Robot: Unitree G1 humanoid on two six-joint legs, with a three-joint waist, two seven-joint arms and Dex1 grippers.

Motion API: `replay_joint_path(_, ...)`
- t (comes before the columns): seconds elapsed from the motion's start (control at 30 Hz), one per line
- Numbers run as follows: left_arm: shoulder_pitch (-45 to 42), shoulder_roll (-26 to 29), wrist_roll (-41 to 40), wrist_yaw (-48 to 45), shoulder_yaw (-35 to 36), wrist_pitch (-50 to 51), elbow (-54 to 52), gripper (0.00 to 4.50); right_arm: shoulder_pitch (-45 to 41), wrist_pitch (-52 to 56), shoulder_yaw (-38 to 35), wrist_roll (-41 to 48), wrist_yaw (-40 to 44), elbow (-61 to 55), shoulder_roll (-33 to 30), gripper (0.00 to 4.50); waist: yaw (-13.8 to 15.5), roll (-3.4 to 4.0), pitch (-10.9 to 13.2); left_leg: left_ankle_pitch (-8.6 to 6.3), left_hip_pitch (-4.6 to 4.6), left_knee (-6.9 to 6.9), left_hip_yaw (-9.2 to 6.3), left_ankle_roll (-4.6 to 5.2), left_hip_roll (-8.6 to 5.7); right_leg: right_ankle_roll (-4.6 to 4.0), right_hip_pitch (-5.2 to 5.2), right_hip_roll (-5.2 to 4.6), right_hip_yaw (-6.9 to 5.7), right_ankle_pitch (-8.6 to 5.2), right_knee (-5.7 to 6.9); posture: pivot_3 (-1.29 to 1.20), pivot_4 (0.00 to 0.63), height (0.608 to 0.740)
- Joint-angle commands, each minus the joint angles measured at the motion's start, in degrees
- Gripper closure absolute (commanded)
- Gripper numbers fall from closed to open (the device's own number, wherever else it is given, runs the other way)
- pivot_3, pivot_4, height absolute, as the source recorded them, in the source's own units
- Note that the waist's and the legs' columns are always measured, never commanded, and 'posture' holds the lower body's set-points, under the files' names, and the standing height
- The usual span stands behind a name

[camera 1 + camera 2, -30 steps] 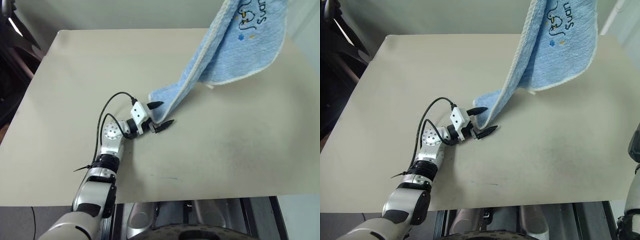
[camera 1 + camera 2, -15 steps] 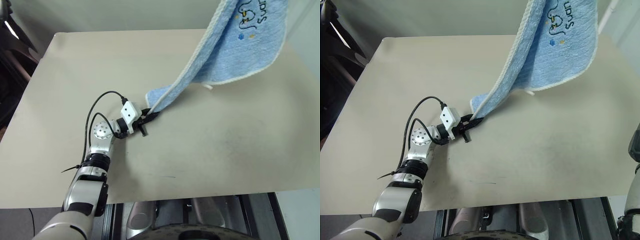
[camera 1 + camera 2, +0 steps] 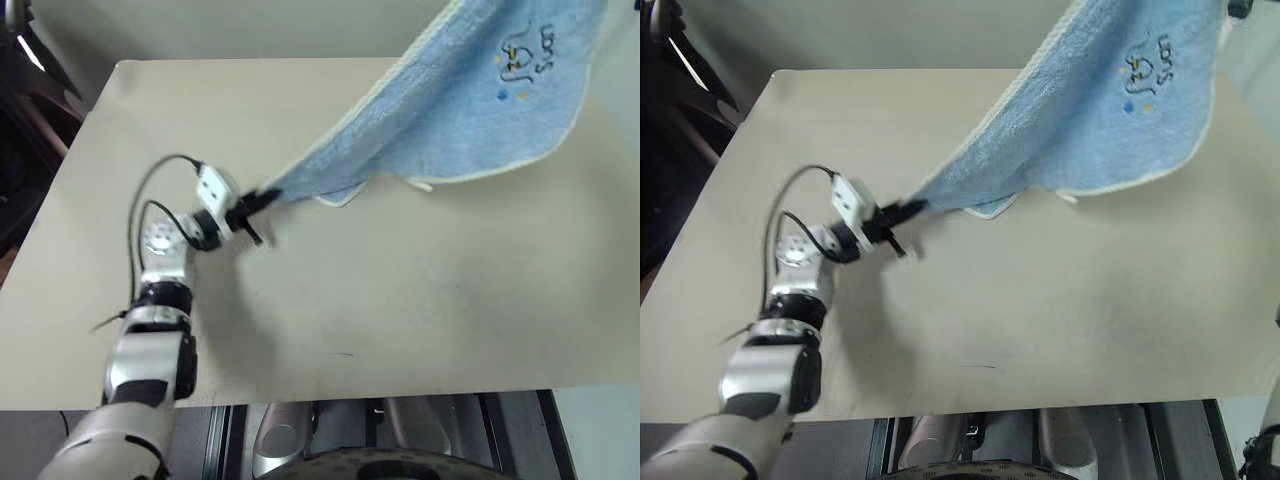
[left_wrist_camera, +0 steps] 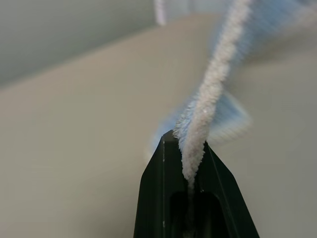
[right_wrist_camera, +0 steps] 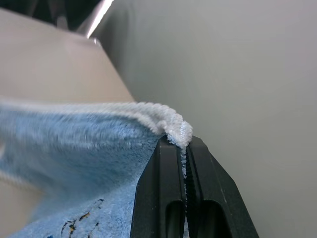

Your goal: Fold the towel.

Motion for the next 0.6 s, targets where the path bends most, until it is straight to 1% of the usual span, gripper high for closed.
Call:
replay_joint_path(0.03,-6.14,1.37,-1.95,0.40,3.44,1.67,3.30,4.48,1.27,-2.52,-2.97,-0.21,0.70,-0.33,-2.73,4.50,0.14,0.01,0.00,0.00,-0.06,0.00,0.02,0.00,-0.01,0.02,-0.03,-0.03,0.00,0.01,-0.01,0.00,0.150,0.733)
replay_joint_path(0.17,-14.05,3.09,-1.56,0.31,5.00,3.62,7.03,4.48,5.22,-4.42,-3.81,-0.69,0.93,1.45,-4.98,4.50,0.16,0.00,0.00,-0.02,-0.13,0.00,0.05,0.03,-0.02,0.08,-0.06,-0.04,-0.01,0.04,-0.14,0.00,0.150,0.733)
replay_joint_path(0.33,-22.22,4.51,3.72,3.24,2.49,4.97,11.82,4.48,10.71,-8.49,-4.29,-1.02,2.67,1.70,-7.35,4.50,0.16,0.01,0.01,-0.05,-0.21,-0.04,0.03,0.09,0.00,0.14,-0.04,-0.04,-0.02,0.04,-0.40,0.00,0.150,0.733)
replay_joint_path(0.43,-26.29,4.63,6.39,5.43,1.59,8.87,13.97,4.48,10.67,-8.00,-3.67,-2.24,0.32,3.11,-6.43,4.50,0.02,0.04,0.03,-0.06,-0.21,-0.08,0.06,0.09,-0.01,0.17,-0.04,-0.02,0.00,0.04,-0.54,0.00,0.150,0.733)
replay_joint_path(0.5,-28.67,4.60,8.23,5.69,0.85,9.79,14.73,4.48,8.87,-9.94,-2.28,-5.46,-3.48,7.90,-4.92,4.50,-0.09,0.06,0.04,-0.06,-0.21,-0.11,0.05,0.10,0.00,0.38,-0.04,-0.02,0.02,0.16,-0.62,0.00,0.150,0.733)
replay_joint_path(0.57,-29.90,4.58,9.50,6.10,0.51,10.32,15.13,4.48,7.63,-11.55,-1.52,-7.53,-5.46,11.02,-3.98,4.50,-0.19,0.08,0.05,-0.07,-0.22,-0.11,0.04,0.11,0.01,0.61,-0.04,0.01,0.04,0.31,-0.70,0.00,0.150,0.733)
replay_joint_path(0.6,-31.55,4.78,11.88,7.53,-1.15,11.45,15.53,4.48,6.02,-13.22,-1.17,-9.17,-8.68,14.76,-2.42,4.50,-0.27,0.09,0.06,-0.07,-0.23,-0.12,0.00,0.13,0.02,0.67,-0.04,-0.02,0.05,0.35,-0.75,0.00,0.150,0.733)
